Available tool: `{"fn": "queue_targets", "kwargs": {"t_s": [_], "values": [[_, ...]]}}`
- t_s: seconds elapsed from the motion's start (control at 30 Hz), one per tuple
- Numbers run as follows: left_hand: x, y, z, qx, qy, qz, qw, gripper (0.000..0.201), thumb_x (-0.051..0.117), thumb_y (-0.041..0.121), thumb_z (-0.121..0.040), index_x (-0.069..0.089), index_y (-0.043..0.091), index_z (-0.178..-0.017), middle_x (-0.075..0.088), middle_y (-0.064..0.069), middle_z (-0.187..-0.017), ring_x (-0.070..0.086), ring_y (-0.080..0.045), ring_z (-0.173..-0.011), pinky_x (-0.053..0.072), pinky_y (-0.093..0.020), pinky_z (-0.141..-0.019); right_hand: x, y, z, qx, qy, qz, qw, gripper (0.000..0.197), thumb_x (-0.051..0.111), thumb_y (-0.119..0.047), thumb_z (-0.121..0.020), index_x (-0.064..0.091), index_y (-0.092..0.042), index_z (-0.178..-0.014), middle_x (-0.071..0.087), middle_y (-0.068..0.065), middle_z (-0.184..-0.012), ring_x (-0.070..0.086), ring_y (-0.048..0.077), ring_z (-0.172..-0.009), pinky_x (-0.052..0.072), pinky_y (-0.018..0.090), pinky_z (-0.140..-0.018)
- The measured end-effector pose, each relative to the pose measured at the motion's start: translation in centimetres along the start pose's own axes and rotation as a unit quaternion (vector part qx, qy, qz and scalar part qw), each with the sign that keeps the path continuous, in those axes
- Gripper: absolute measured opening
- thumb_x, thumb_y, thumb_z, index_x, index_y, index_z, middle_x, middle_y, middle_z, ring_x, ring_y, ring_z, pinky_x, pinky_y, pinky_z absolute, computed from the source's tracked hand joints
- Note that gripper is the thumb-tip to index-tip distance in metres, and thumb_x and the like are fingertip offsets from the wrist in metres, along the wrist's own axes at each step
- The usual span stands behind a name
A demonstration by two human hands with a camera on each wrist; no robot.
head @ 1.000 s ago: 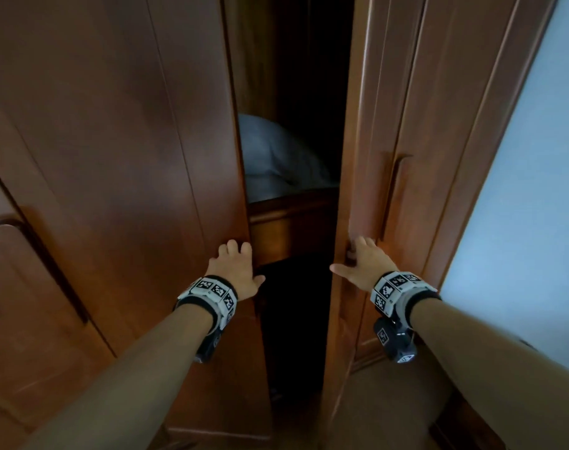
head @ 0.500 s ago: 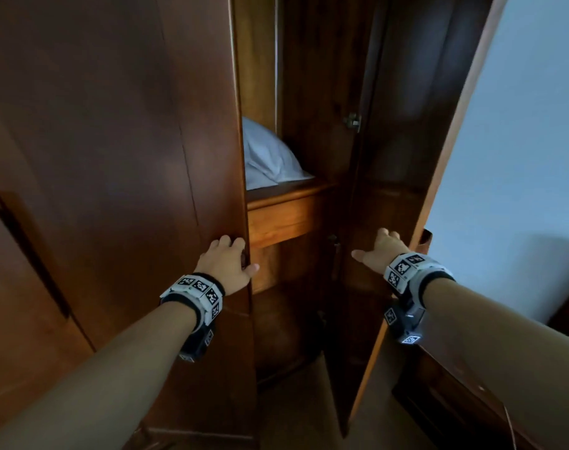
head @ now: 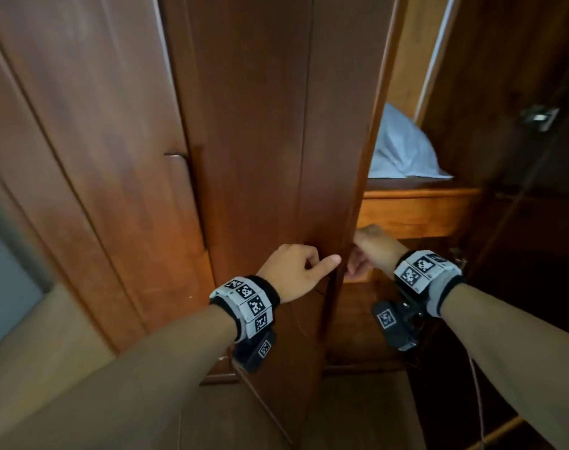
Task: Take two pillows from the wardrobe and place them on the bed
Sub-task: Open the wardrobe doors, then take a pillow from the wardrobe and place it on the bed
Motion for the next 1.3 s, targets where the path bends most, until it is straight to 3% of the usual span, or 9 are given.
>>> {"fn": "queue_targets", "kwargs": {"t_s": [0.1,0.23,0.33,0.5,0.7,0.9,1.03,1.13,1.3], "values": [[-1.2,-0.7,3.2,-0.003,-0.006,-0.028,1.000,0.057,0.039,0.076,-0.082,0.054,0.024,-0.065,0.058,0.004,-0.072,0.056,-0.013,-0.067,0.049,-0.039,-0.067,3.1,-1.1,0.3,-0.005,-0.089,0.031,0.996,0.050,0.043,-0.036,-0.099,0.066,0.009,-0.106,0.066,0.039,-0.089,0.068,0.040,-0.069,0.058,0.055,-0.079],[-2.8,-1.9,8.4,-0.030,-0.002,-0.079,0.996,0.060,0.043,0.080,-0.077,0.056,0.021,-0.078,0.055,0.004,-0.085,0.054,-0.014,-0.073,0.049,-0.036,-0.067,7.6,-3.7,1.3,-0.064,-0.151,0.032,0.986,0.050,0.024,-0.035,-0.104,0.062,-0.010,-0.082,0.065,0.028,-0.085,0.064,0.037,-0.074,0.055,0.052,-0.077],[-4.3,-3.0,11.9,-0.080,0.041,-0.113,0.990,0.063,0.045,0.080,-0.078,0.056,0.018,-0.081,0.053,0.005,-0.083,0.053,-0.015,-0.071,0.050,-0.036,-0.065,11.4,-5.0,1.4,-0.126,-0.202,0.046,0.970,0.074,0.024,-0.053,-0.100,0.066,0.006,-0.084,0.066,0.037,-0.087,0.065,0.038,-0.068,0.057,0.047,-0.071],[-7.1,-3.8,16.8,-0.190,0.103,-0.126,0.968,0.043,0.055,0.067,-0.083,0.048,0.025,-0.076,0.046,0.011,-0.075,0.049,-0.011,-0.065,0.041,-0.025,-0.056,17.0,-6.5,2.1,-0.225,-0.242,0.106,0.938,0.076,0.025,-0.065,-0.094,0.070,-0.006,-0.080,0.073,0.017,-0.071,0.072,0.029,-0.069,0.061,0.041,-0.068],[-10.5,-4.7,19.7,-0.320,0.125,-0.111,0.932,0.027,0.060,0.050,-0.088,0.058,0.024,-0.095,0.062,0.004,-0.085,0.060,-0.012,-0.074,0.052,-0.031,-0.066,21.1,-7.4,3.3,-0.306,-0.296,0.156,0.892,0.053,0.032,-0.063,-0.093,0.064,-0.022,-0.105,0.071,-0.002,-0.091,0.071,0.015,-0.080,0.062,0.039,-0.068],[-9.7,-4.4,22.1,-0.426,0.114,-0.169,0.881,0.053,0.055,0.054,-0.087,0.046,0.024,-0.129,0.051,0.003,-0.120,0.060,-0.018,-0.100,0.056,-0.041,-0.087,20.4,-6.9,2.5,-0.336,-0.318,0.174,0.869,0.050,0.032,-0.059,-0.095,0.058,-0.021,-0.115,0.066,-0.007,-0.106,0.070,0.013,-0.083,0.062,0.035,-0.067],[-9.7,-2.4,21.1,-0.488,0.020,-0.220,0.844,0.036,0.045,0.054,-0.094,0.064,0.023,-0.095,0.065,0.004,-0.088,0.065,-0.014,-0.077,0.058,-0.034,-0.072,18.5,-6.0,0.3,-0.334,-0.312,0.200,0.866,0.057,0.030,-0.063,-0.093,0.059,-0.020,-0.115,0.067,-0.005,-0.107,0.070,0.012,-0.079,0.062,0.033,-0.065],[-8.8,-0.8,17.7,-0.484,-0.027,-0.227,0.845,0.040,0.044,0.054,-0.095,0.063,0.022,-0.081,0.067,0.002,-0.077,0.065,-0.013,-0.069,0.055,-0.029,-0.064,15.8,-5.3,-1.7,-0.327,-0.289,0.198,0.878,0.065,0.027,-0.071,-0.086,0.062,-0.021,-0.109,0.071,0.003,-0.102,0.071,0.012,-0.075,0.063,0.038,-0.065],[-6.1,0.0,8.4,-0.431,-0.022,-0.189,0.882,0.036,0.048,0.053,-0.093,0.063,0.020,-0.095,0.066,-0.001,-0.093,0.064,-0.022,-0.091,0.055,-0.043,-0.085,8.7,-3.4,-5.5,-0.301,-0.234,0.193,0.904,0.066,0.030,-0.068,-0.087,0.061,-0.014,-0.109,0.070,0.008,-0.104,0.071,0.017,-0.076,0.061,0.047,-0.071]]}}
Point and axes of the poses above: each hand's wrist, its own z-axis away from the middle knuckle, its own x-axis out of the palm, y = z × x, the point moved 4 cm from there along -z, towards the middle knuckle
